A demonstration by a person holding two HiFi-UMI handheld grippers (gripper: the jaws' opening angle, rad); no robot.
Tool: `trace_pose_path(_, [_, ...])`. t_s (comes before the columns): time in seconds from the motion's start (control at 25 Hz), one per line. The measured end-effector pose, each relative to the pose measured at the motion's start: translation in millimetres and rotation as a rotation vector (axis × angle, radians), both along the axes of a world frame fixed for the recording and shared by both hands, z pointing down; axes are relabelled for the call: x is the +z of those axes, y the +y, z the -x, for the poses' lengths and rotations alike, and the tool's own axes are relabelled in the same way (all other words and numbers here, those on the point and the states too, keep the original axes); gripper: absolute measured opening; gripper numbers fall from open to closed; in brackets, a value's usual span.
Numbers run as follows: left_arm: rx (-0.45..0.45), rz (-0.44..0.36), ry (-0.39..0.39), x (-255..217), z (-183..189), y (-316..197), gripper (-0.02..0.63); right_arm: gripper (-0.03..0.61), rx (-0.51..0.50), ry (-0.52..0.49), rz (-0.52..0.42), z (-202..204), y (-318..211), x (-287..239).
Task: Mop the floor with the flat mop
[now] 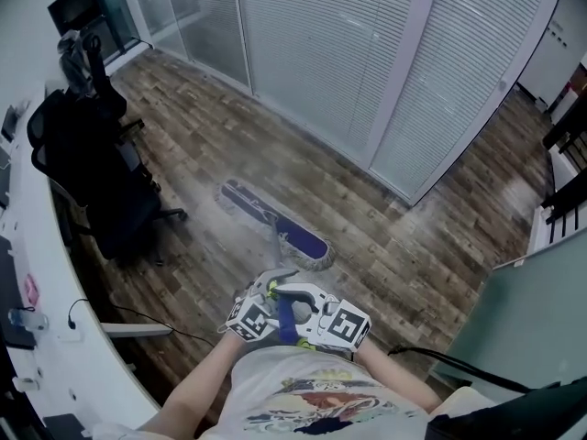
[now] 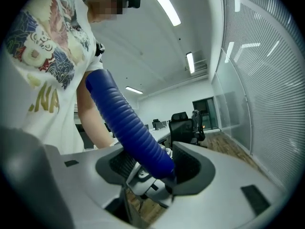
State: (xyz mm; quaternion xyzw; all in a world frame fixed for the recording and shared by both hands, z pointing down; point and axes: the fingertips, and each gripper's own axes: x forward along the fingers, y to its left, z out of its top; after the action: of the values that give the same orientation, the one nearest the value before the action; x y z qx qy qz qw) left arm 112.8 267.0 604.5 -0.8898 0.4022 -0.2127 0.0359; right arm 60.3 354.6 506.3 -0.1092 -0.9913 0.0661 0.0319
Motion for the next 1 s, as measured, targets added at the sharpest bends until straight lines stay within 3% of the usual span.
trace_pose_path(0.24, [-0.073,0.009,0.033,20.4,45.7,-56.2,0.127,0.224,0.003,0.035,-0.009,39.9,-52.8,20.5])
trace_pose_path(0.52, [-0.109,0.002,0.075,14.0,125.1,-158.5,0.127,0.224,0.014,0.036,-0.015,118.4,-154.2,18.8])
trace_pose_path(0.8, [-0.081,0.018,0.081,9.6,211.9,-263.8,0.130,0.224,0.060,0.048,-0.019,206.9,-262.1,11.7])
trace_pose_path(1.0, [-0.064,0.024,0.071,17.6,242.6,-338.5,0.135,0.224,0.093,0.053,-0.004,237.0,-337.8,20.0])
